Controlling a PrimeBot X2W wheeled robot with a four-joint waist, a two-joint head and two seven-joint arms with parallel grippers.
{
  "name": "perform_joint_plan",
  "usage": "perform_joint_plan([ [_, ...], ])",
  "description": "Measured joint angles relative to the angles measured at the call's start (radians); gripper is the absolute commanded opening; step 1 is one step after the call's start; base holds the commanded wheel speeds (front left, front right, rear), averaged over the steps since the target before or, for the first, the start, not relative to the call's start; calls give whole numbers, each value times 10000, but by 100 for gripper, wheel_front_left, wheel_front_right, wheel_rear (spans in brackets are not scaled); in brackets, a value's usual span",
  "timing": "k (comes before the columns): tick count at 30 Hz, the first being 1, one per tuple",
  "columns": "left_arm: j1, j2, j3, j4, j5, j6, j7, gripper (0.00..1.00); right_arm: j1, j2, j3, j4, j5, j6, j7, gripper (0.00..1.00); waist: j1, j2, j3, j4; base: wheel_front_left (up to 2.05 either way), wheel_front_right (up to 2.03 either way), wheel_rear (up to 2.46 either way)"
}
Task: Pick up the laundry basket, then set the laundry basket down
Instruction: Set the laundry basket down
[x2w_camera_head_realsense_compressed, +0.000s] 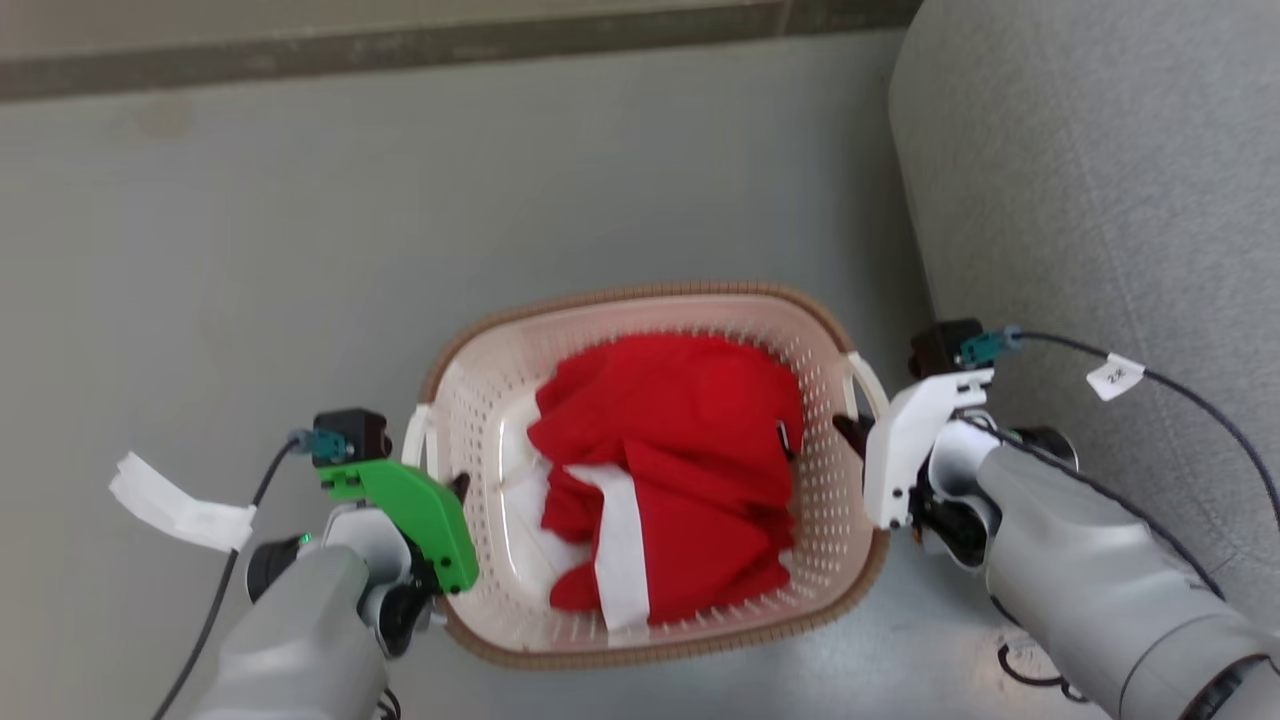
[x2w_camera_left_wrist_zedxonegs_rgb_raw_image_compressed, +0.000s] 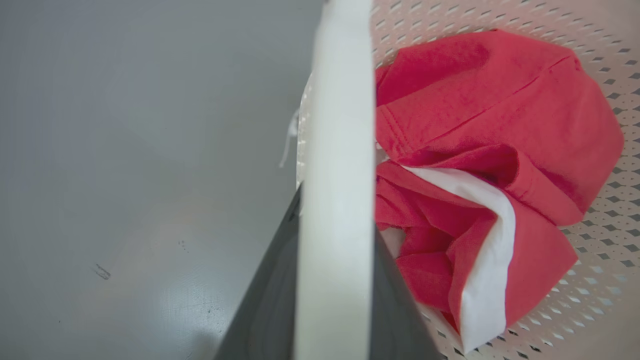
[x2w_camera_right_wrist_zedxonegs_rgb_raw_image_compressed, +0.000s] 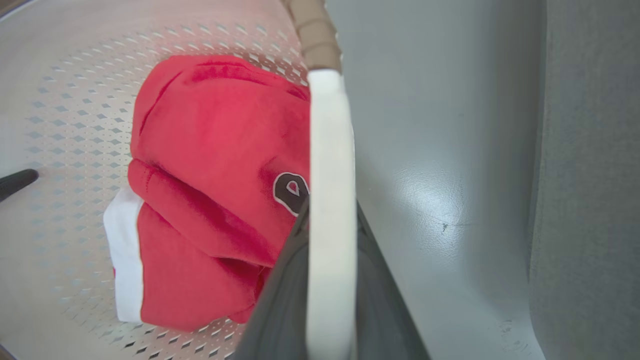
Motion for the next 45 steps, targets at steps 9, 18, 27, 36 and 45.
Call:
perform_joint_plan([
  [9, -738, 79, 58, -21, 161, 0, -767, 0, -565, 6, -125, -2, -88, 4, -932, 0, 1, 0, 1265, -24, 0, 0, 0],
  [18, -1516, 82, 63, 125, 477, -2, -1384, 0, -1202, 23, -174, 23, -182, 6, -1649, 0, 1, 0, 2549, -5, 0, 0, 0],
  [27, -2430, 40, 50, 196, 596, -2, -1701, 0, -1851, -31, -334, 138, -182, 13, -2182, 0, 2, 0, 3842, 56, 0, 0, 0],
  [36, -2794, -36, -4, 506, 614, -6, -2098, 0, -2245, 67, -355, 347, -182, 19, -2579, 0, 2, 0, 4996, 192, 0, 0, 0],
  [45, -3202, -63, -54, 631, 685, -13, -2309, 0, -2534, 69, -376, 479, -182, 19, -2871, 0, 1, 0, 5527, 247, 0, 0, 0],
])
